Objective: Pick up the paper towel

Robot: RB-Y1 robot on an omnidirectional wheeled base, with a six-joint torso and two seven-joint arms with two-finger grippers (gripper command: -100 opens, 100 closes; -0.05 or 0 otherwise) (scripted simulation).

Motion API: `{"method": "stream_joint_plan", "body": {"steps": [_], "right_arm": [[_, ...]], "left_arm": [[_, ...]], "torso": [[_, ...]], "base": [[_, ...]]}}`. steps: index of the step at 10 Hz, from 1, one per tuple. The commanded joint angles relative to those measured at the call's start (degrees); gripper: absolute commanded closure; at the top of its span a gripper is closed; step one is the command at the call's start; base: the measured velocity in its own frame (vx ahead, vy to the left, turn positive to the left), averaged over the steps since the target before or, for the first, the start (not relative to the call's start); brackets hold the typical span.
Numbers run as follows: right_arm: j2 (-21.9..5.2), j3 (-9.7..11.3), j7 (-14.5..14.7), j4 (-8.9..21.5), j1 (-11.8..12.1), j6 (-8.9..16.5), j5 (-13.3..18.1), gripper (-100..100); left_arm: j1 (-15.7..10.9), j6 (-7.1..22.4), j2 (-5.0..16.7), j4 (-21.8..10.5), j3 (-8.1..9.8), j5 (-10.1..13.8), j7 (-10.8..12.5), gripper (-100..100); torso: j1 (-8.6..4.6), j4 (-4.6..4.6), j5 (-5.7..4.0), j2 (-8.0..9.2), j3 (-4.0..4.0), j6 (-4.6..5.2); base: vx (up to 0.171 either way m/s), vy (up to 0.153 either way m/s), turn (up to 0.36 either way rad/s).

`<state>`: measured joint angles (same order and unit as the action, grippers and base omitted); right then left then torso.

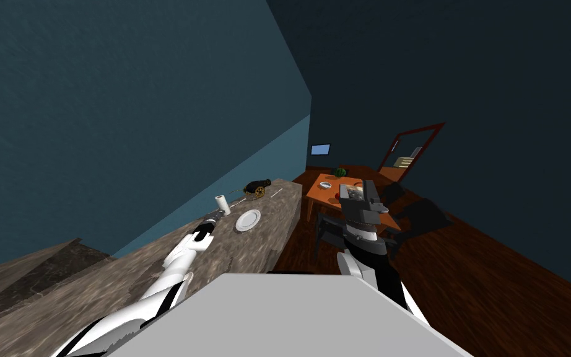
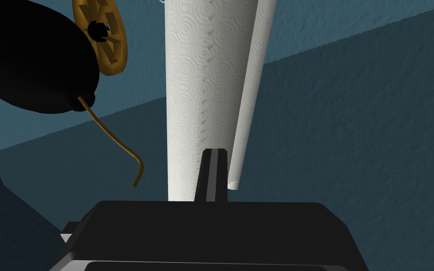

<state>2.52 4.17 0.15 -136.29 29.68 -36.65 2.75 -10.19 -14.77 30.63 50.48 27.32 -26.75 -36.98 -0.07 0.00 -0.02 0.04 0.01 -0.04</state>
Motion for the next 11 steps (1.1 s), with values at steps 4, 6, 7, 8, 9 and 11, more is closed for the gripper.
{"method": "stream_joint_plan", "body": {"steps": [4,6,7,8,9,11], "right_arm": [[0.0,0.0,0.0,0.0,0.0,0.0,0.0,0],[0.0,0.0,0.0,0.0,0.0,0.0,0.0,0],[0.0,0.0,0.0,0.0,0.0,0.0,0.0,0],[0.0,0.0,0.0,0.0,0.0,0.0,0.0,0],[0.0,0.0,0.0,0.0,0.0,0.0,0.0,0],[0.0,0.0,0.0,0.0,0.0,0.0,0.0,0]], "left_arm": [[1.1,-0.8,0.9,-0.1,0.39,1.2,-1.8,-100],[2.2,-2.0,1.9,-0.3,1.04,2.1,-3.2,-100],[2.8,-2.8,2.2,-0.5,1.51,2.4,-3.5,-100],[3.2,-3.7,2.5,-0.8,2.04,2.4,-3.4,-100],[3.7,-4.9,2.7,-1.4,2.88,2.2,-2.9,-100],[4.1,-6.7,2.7,-2.7,4.22,1.7,-1.7,-100]], "torso": [[0.09,0.07,0.02,0.39,0.21,-0.01],[0.23,0.17,0.04,0.76,0.44,-0.03],[0.18,0.2,0.05,0.93,0.53,-0.03],[0.21,0.21,0.04,0.94,0.55,-0.03],[0.28,0.18,0.06,0.76,0.45,-0.03],[0.24,0.08,0.06,0.29,0.18,-0.01]], "base": [[-0.084,0.016,-0.024],[-0.225,0.051,-0.051],[-0.24,0.05,-0.062],[-0.173,0.072,-0.062],[-0.104,0.075,-0.098],[-0.017,0.036,-0.095]]}}
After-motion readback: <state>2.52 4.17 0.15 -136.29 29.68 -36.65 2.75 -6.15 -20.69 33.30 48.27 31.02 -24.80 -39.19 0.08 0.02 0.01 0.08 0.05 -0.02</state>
